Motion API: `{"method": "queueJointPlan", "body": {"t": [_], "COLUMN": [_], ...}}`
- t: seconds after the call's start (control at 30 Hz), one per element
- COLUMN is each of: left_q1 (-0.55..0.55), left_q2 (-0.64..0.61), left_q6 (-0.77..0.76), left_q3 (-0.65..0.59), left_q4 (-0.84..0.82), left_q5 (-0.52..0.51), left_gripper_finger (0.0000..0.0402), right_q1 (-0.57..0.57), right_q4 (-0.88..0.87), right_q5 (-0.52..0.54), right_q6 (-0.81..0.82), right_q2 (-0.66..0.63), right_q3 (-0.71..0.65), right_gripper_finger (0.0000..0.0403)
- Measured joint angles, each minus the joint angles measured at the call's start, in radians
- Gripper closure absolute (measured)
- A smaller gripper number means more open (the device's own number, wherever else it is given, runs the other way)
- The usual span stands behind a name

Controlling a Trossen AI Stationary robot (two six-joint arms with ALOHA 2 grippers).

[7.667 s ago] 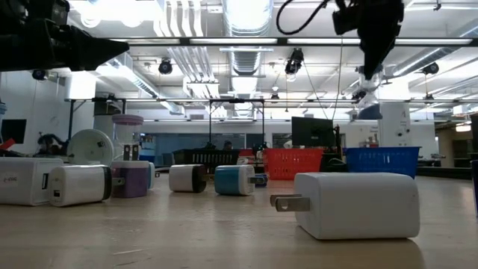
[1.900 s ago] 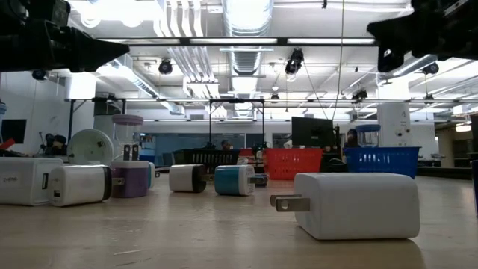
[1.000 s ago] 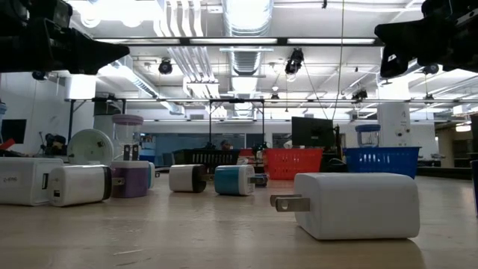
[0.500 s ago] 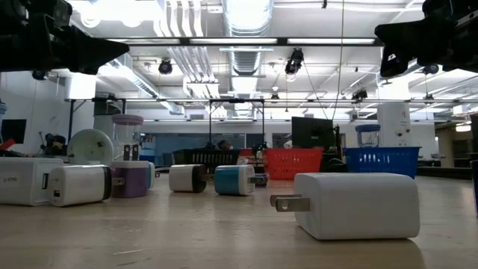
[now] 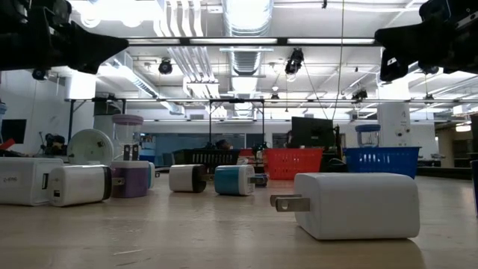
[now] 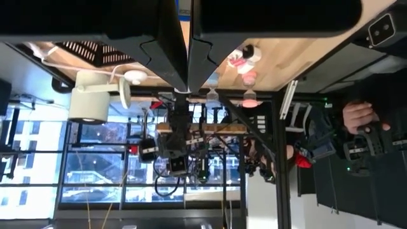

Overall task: Pick & Place Office items
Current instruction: Put the blue digital clock into the red bin

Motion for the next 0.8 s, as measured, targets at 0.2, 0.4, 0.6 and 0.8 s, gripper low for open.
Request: {"method": "queueJointPlan", "body": {"t": [0.2, 0.4, 0.6, 0.8], "left_q1": [0.0, 0.0, 0.0, 0.0], "left_q2": [0.0, 0.0, 0.0, 0.0], "left_q6": [0.003, 0.071, 0.14, 0.141], "left_q3": [0.0, 0.0, 0.0, 0.0], "left_q4": [-0.001, 0.003, 0.006, 0.059], "left_q5": [0.0, 0.0, 0.0, 0.0], "left_gripper_finger": [0.0388, 0.0388, 0.0388, 0.0388], "right_q1": [0.0, 0.0, 0.0, 0.0], "right_q4": [-0.001, -0.001, -0.001, 0.037], "right_q5": [0.0, 0.0, 0.0, 0.0], "right_q6": [-0.011, -0.031, -0.082, -0.146], "right_q2": [0.0, 0.0, 0.0, -0.001], "right_q3": [0.0, 0.0, 0.0, 0.0], "right_gripper_finger": [0.0394, 0.0394, 0.0394, 0.0394]}}
